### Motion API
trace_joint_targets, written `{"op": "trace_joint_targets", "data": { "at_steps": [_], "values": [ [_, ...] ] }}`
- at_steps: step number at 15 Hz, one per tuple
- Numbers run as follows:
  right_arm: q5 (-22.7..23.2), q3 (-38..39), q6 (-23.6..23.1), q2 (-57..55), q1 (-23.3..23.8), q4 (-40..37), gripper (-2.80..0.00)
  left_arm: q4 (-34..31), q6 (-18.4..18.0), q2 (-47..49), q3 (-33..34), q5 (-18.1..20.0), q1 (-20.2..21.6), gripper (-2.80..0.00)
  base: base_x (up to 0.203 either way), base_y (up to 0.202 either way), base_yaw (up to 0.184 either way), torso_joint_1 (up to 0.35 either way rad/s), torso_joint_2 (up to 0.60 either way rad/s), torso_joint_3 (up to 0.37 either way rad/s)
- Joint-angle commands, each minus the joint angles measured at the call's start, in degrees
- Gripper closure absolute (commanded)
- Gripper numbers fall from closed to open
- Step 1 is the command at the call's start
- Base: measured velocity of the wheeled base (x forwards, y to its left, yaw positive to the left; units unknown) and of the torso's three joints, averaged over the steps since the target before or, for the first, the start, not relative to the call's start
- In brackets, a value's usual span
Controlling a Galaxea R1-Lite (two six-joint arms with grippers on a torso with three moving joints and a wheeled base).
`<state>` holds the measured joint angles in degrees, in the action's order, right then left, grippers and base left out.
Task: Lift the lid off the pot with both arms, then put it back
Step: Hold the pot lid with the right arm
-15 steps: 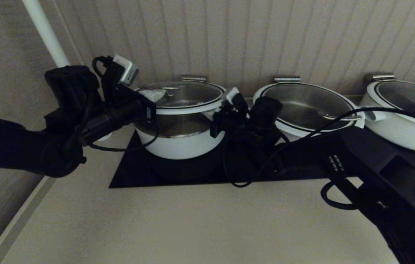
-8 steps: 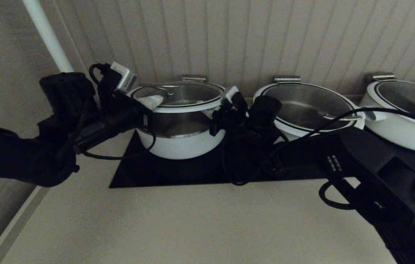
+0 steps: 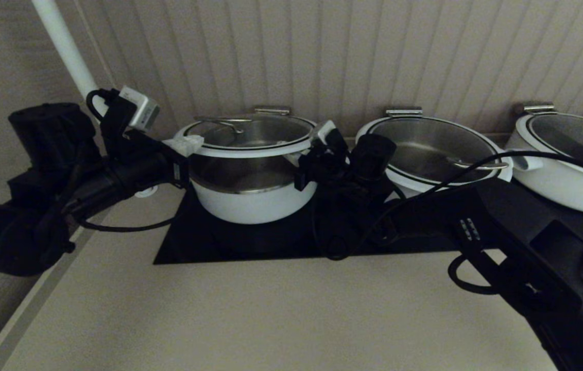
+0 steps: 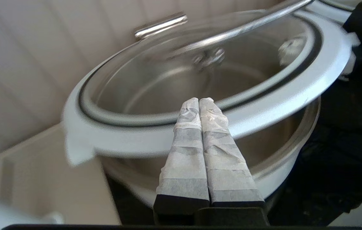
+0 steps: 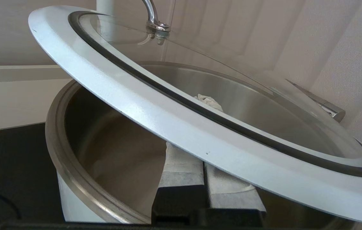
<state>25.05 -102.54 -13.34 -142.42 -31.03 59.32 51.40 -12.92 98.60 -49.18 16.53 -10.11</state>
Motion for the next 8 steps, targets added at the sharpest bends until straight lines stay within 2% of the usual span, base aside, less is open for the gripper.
{"op": "trace_joint_targets", "data": {
  "at_steps": [1, 4, 8],
  "values": [
    [0.17, -0.03, -0.11, 0.30, 0.11, 0.36, 0.00, 0.28, -0.04, -2.26, 1.28, 0.06, 0.17, 0.00, 0.000, 0.000, 0.000, 0.000, 0.00, 0.000],
    [0.17, -0.03, -0.11, 0.39, 0.18, 0.36, 0.00, 0.20, -0.05, -3.49, 1.82, -0.01, 0.99, 0.00, 0.000, 0.000, 0.000, 0.000, 0.00, 0.000],
    [0.17, -0.32, -0.11, 0.30, 0.64, 0.30, 0.00, 0.30, 0.00, -6.39, 6.99, 0.00, 2.07, 0.00, 0.000, 0.000, 0.000, 0.000, 0.00, 0.000]
  ]
}}
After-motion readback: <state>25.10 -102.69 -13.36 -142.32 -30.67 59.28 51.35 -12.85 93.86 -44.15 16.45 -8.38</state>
